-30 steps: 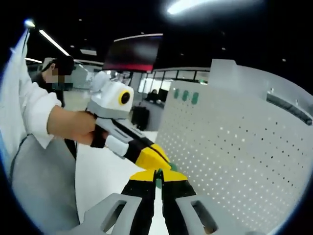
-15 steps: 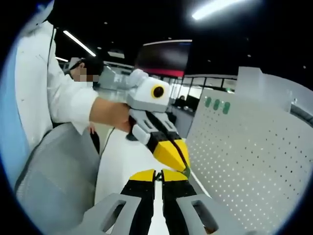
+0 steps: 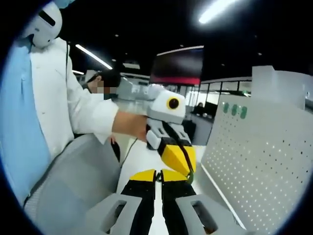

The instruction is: Insert the hook assembly into the mounting plate slot until the hook locks in place.

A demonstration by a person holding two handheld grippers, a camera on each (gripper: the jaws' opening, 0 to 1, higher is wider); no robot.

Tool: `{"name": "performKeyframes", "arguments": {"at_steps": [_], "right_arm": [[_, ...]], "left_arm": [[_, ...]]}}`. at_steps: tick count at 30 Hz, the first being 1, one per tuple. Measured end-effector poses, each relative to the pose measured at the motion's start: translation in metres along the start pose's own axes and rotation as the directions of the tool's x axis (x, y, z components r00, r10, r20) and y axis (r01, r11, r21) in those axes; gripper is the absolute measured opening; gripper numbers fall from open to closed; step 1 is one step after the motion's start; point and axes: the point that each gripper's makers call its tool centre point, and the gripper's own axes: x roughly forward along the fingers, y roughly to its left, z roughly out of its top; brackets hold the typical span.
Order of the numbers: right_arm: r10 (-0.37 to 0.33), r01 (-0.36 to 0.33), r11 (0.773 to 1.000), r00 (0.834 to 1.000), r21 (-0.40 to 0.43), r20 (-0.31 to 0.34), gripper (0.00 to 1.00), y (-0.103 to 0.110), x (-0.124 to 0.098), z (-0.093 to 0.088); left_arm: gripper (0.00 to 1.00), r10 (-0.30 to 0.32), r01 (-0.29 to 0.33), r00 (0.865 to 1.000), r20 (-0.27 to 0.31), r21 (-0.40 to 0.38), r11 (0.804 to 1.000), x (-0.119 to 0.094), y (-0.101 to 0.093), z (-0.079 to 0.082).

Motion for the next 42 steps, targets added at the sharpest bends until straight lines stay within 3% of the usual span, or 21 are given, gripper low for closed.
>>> {"name": "performKeyframes", "arguments": {"at_steps": [9, 12, 20, 23, 24, 25, 26, 27, 28, 31, 32, 34, 37, 42], "right_arm": [[0.014, -0.014, 0.999, 1.000, 0.039, -0.016, 0.00, -0.006, 0.000, -0.003], [0.002, -0.001, 0.999, 1.000, 0.037, -0.016, 0.00, -0.010, -0.001, -0.002], [-0.028, 0.029, 0.999, 0.999, 0.042, -0.016, 0.00, -0.022, -0.004, -0.001], [-0.032, 0.033, 0.999, 0.999, 0.043, -0.019, 0.00, -0.024, -0.003, -0.001], [-0.033, 0.034, 0.999, 0.999, 0.041, -0.021, 0.00, -0.024, -0.003, -0.001], [-0.033, 0.034, 0.999, 0.999, 0.043, -0.022, 0.00, -0.025, -0.002, 0.000], [-0.033, 0.034, 0.998, 0.999, 0.045, -0.022, 0.00, -0.025, -0.002, 0.000], [-0.034, 0.035, 0.998, 0.999, 0.045, -0.022, 0.00, -0.027, -0.001, 0.000], [-0.033, 0.034, 0.998, 0.999, 0.045, -0.022, 0.00, -0.027, 0.000, 0.001], [-0.027, 0.027, 0.999, 0.999, 0.042, -0.018, 0.00, -0.027, 0.003, 0.005], [-0.024, 0.025, 0.999, 1.000, 0.040, -0.018, 0.00, -0.027, 0.004, 0.005], [-0.018, 0.019, 0.999, 1.000, 0.036, -0.024, 0.00, -0.028, 0.007, 0.006], [-0.014, 0.015, 0.999, 0.999, 0.030, -0.030, 0.00, -0.031, 0.009, 0.008], [-0.012, 0.012, 1.000, 0.999, 0.015, -0.039, 0.00, -0.041, 0.012, 0.013]], "left_arm": [[0.03, 0.059, -0.057, 0.998, -0.009, 0.120, 0.991, -0.001, 0.003, 0.000], [0.07, 0.115, -0.111, 0.993, -0.018, 0.133, 0.985, -0.006, 0.010, 0.001], [0.18, 0.258, -0.258, 0.966, 0.019, 0.162, 0.953, -0.021, 0.018, 0.014], [0.19, 0.349, -0.342, 0.937, -0.005, 0.190, 0.920, -0.026, 0.022, 0.011], [0.20, 0.340, -0.336, 0.940, 0.013, 0.188, 0.923, -0.025, 0.018, 0.014], [0.20, 0.356, -0.353, 0.934, 0.020, 0.183, 0.917, -0.026, 0.018, 0.016], [0.19, 0.406, -0.401, 0.914, 0.016, 0.189, 0.896, -0.031, 0.022, 0.016], [0.20, 0.418, -0.415, 0.908, 0.023, 0.191, 0.890, -0.033, 0.022, 0.017], [0.20, 0.458, -0.453, 0.889, 0.014, 0.184, 0.872, -0.037, 0.026, 0.016], [0.22, 0.501, -0.491, 0.865, 0.002, 0.198, 0.848, -0.044, 0.027, 0.018], [0.22, 0.501, -0.492, 0.865, 0.002, 0.197, 0.848, -0.045, 0.025, 0.019], [0.23, 0.537, -0.527, 0.844, 0.005, 0.198, 0.826, -0.051, 0.027, 0.021], [0.30, 0.606, -0.601, 0.795, 0.020, 0.162, 0.783, -0.066, 0.031, 0.023], [0.34, 0.656, -0.650, 0.755, 0.024, 0.158, 0.743, -0.086, 0.041, 0.017]]}}
